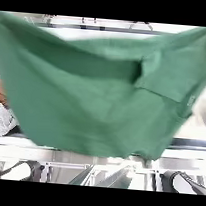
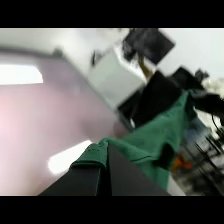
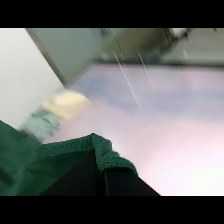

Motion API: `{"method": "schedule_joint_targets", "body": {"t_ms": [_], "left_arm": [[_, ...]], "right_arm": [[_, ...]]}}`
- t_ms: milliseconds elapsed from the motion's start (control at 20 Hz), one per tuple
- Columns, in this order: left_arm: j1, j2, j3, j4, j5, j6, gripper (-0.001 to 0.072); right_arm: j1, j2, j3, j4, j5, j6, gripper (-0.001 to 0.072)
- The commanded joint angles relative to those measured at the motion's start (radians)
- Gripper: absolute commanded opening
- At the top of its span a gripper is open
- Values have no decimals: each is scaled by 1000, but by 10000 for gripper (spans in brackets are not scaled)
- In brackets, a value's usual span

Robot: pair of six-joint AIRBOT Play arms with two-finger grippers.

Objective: Fold the shirts.

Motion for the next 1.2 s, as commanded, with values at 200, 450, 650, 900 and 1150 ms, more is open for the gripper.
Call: {"method": "schedule_joint_targets", "body": {"t_ms": [200, 450, 650, 900, 1150], "left_arm": [[-239, -713, 339, 343, 52, -124, 17], [-230, -938, 559, 340, 83, -211, 18], [-215, -956, 620, 336, 77, -216, 18], [-195, -943, 446, 375, 24, -216, 17], [-217, -943, 356, 539, 28, -238, 16]], "right_arm": [[151, -507, 0, -251, -280, 11, 20], [69, -657, 6, -179, -291, -31, 20], [-18, -659, 8, -26, -186, -132, 20], [-54, -692, -15, -131, -12, -130, 21], [-55, -714, -85, -245, -5, -108, 21]]}}
